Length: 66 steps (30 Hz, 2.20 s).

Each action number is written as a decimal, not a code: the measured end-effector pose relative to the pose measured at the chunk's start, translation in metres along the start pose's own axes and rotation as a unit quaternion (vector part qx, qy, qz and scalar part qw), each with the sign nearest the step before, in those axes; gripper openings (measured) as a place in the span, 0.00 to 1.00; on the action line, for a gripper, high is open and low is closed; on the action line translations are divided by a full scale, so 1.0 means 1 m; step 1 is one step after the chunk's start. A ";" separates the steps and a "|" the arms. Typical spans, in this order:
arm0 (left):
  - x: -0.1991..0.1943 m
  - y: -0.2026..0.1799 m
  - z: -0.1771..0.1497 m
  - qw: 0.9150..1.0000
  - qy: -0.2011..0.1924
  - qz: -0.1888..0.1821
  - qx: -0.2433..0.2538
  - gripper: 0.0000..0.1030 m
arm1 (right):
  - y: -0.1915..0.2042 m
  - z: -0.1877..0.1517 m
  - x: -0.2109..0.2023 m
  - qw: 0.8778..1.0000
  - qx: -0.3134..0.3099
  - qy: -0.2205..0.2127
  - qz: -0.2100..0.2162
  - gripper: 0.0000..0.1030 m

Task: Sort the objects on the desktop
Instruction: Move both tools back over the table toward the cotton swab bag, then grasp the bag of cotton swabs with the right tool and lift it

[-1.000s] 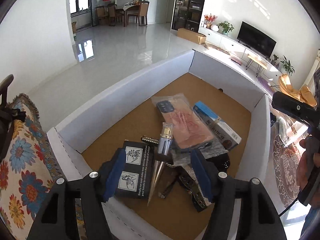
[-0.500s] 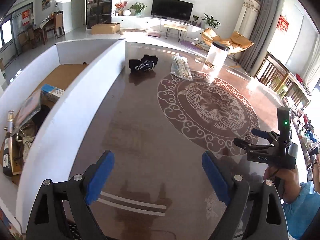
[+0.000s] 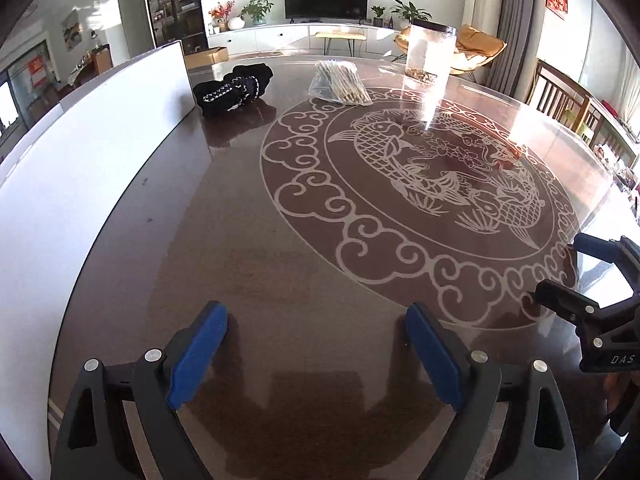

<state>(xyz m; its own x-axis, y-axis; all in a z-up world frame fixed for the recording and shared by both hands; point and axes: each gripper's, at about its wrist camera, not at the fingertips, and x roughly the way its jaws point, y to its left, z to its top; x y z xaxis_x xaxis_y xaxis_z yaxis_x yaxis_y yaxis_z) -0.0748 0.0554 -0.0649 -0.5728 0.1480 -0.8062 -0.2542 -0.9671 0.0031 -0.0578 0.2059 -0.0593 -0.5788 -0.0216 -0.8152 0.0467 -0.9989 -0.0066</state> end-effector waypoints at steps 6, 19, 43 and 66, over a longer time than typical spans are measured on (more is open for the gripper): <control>0.007 0.002 0.001 1.000 0.011 0.011 -0.015 1.00 | 0.000 0.000 0.000 1.000 0.000 0.000 0.000 1.00; 0.000 0.021 -0.007 0.998 0.011 0.039 -0.052 1.00 | 0.002 0.000 0.001 1.000 0.000 0.000 0.000 1.00; 0.004 0.055 -0.002 0.991 0.011 0.075 -0.111 1.00 | 0.067 0.276 0.185 1.000 0.003 0.001 0.008 0.55; 0.036 0.028 0.124 0.995 0.009 0.051 0.083 1.00 | -0.059 0.012 -0.003 0.997 0.055 -0.037 0.033 0.35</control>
<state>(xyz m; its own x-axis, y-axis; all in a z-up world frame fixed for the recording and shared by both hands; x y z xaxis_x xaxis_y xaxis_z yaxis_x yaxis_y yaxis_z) -0.1991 0.0597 -0.0201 -0.5883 0.0456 -0.8073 -0.3213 -0.9294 0.1816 -0.0683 0.2641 -0.0498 -0.6359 -0.0858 -0.7670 -0.0018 -0.9936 0.1126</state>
